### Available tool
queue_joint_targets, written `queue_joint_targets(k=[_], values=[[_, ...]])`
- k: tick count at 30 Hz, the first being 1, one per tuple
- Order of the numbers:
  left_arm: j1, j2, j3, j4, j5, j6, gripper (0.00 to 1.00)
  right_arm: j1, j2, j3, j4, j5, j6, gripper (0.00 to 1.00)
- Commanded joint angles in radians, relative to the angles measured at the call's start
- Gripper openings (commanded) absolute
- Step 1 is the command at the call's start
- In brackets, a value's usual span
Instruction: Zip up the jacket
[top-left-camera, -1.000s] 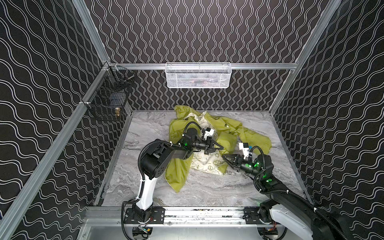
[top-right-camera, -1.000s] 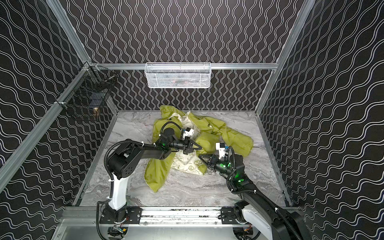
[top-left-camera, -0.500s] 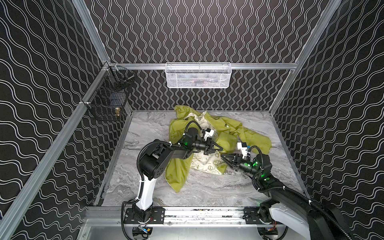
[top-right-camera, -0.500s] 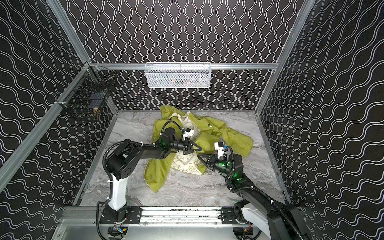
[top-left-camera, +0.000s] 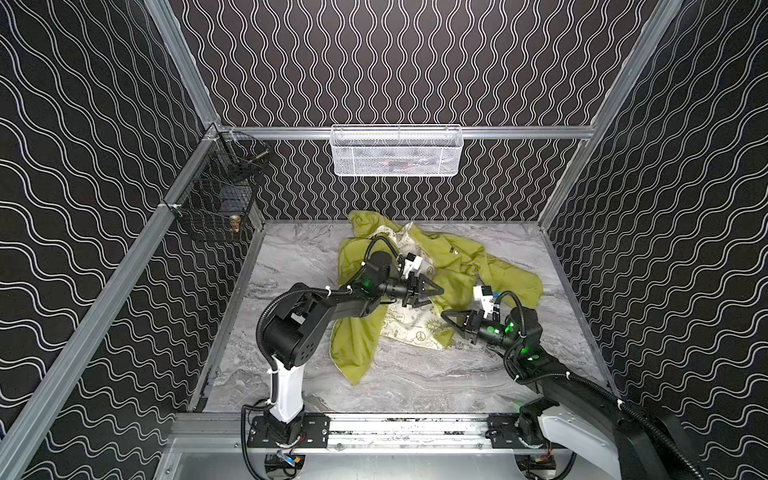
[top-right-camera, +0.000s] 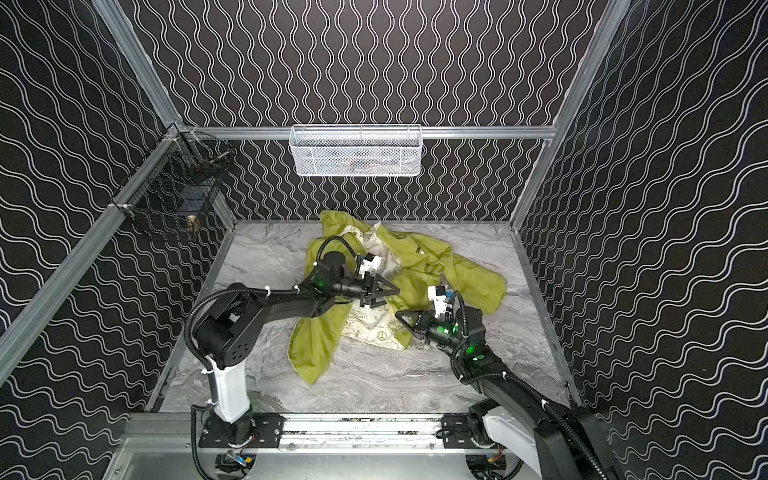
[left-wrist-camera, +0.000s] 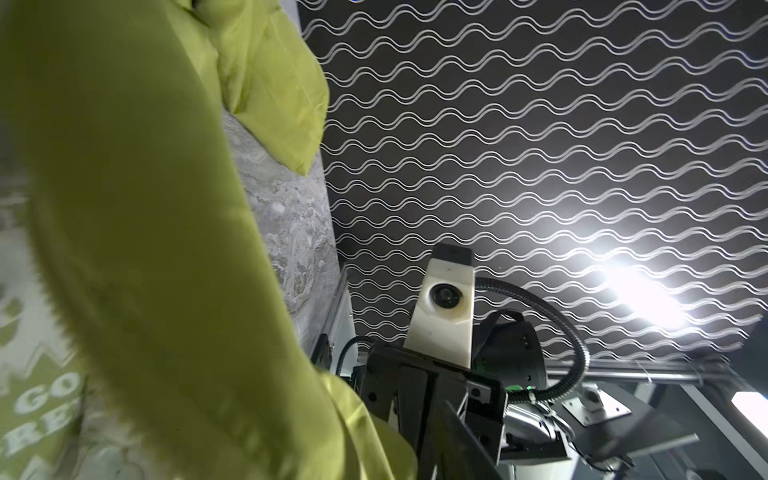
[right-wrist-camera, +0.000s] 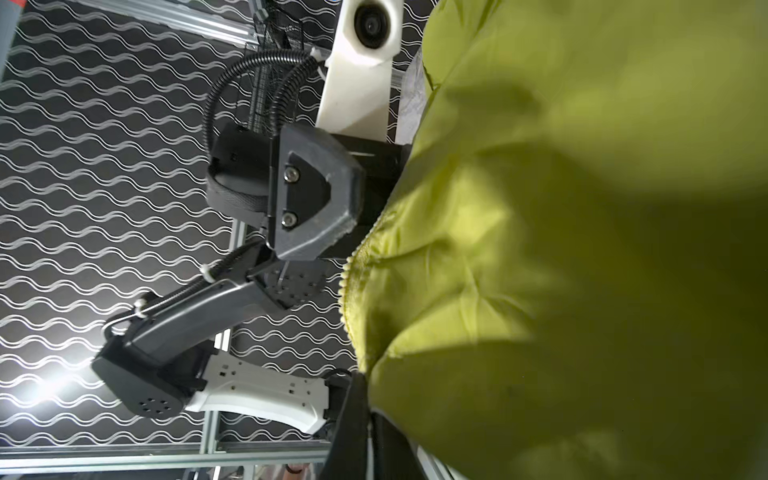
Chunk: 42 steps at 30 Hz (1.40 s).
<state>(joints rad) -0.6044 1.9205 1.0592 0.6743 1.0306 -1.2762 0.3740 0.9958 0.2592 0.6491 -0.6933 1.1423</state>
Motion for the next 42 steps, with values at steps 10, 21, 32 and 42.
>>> queue_joint_targets(k=[10, 21, 32, 42], values=[[-0.025, -0.052, -0.056, -0.073, -0.051, 0.001, 0.5, 0.0, 0.0, 0.006, -0.107, -0.026, -0.09, 0.0], [-0.065, -0.064, -0.044, -0.165, -0.053, 0.054, 0.23, 0.0, -0.011, 0.005, -0.126, -0.02, -0.103, 0.0], [-0.064, -0.063, -0.008, -0.238, -0.053, 0.128, 0.0, 0.0, -0.098, 0.066, -0.378, 0.108, -0.237, 0.99], [-0.06, -0.055, 0.036, -0.319, -0.069, 0.213, 0.0, -0.001, -0.125, -0.011, -0.174, 0.117, -0.155, 0.99]])
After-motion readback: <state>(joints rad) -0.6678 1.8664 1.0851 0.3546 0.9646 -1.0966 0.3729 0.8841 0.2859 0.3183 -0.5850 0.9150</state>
